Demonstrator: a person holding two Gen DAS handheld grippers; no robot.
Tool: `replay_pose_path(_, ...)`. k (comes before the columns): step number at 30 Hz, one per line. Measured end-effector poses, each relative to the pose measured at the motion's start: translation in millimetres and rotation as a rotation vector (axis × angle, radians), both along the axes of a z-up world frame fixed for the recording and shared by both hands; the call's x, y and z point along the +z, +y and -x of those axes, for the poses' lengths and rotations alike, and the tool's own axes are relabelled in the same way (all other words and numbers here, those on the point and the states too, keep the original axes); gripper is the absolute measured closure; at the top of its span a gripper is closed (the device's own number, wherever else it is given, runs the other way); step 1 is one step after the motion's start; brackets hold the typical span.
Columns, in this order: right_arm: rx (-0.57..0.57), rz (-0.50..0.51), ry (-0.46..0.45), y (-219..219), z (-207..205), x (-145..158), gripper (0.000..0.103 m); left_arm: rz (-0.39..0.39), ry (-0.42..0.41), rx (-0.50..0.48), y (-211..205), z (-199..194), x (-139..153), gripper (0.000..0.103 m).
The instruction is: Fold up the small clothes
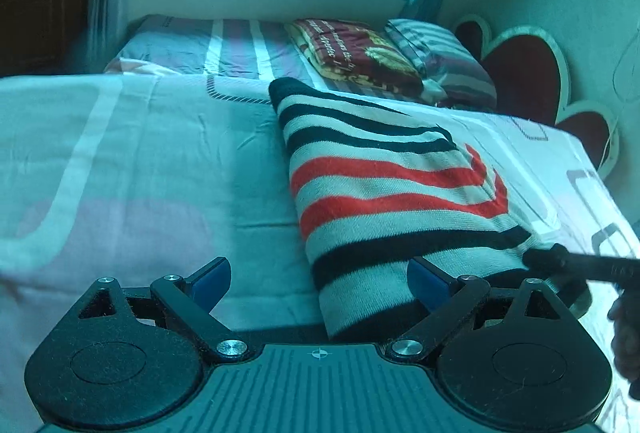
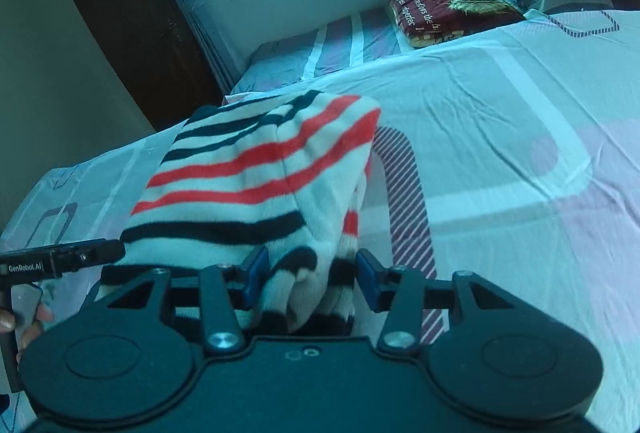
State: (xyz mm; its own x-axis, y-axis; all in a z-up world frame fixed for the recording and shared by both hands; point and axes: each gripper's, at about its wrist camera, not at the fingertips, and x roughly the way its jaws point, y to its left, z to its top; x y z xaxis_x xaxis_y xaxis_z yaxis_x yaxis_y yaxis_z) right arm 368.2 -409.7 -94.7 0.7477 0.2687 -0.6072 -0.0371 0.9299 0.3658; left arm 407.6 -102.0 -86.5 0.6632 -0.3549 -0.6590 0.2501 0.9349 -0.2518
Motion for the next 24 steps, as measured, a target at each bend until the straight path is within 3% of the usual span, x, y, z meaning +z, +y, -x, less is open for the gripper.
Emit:
replay_pose_path(8, 0.023, 0.012, 0.021, -0.2, 19.6, -5.0, 0.053, -0.022, 0.024, -0.027, -1.6, 24.7, -9.6, 0.009)
replay_pose_path(12, 0.027, 0.029, 0.037, -0.9, 31.0, -6.6, 0.043, -0.043, 0.027, -0.046, 4.1, 47.8, -18.4, 0.009)
replay_pose_path(15, 0.035, 0.023, 0.01, -9.8, 43.7, 5.0, 0.042, -0.041, 0.001, -0.059, 18.4, 58.4, -9.1, 0.009)
replay_pose_path(19, -0.022, -0.183, -0.03, -47.1, 35.1, 16.1, 0.041, 0.088, -0.004, -0.057, 39.2, 33.8, 8.6, 0.009)
replay_pose_path(22, -0.033, -0.4, 0.019, -71.3, 8.6, -0.4, 0.039, 0.229, 0.085, -0.091, 43.1, -1.1, 3.0, 0.009)
replay_pose_path(24, -0.045, -0.465, 0.047, -79.2, -5.5, -12.0, 0.038, 0.282, 0.128, -0.118, 40.1, -16.0, -4.7, 0.009)
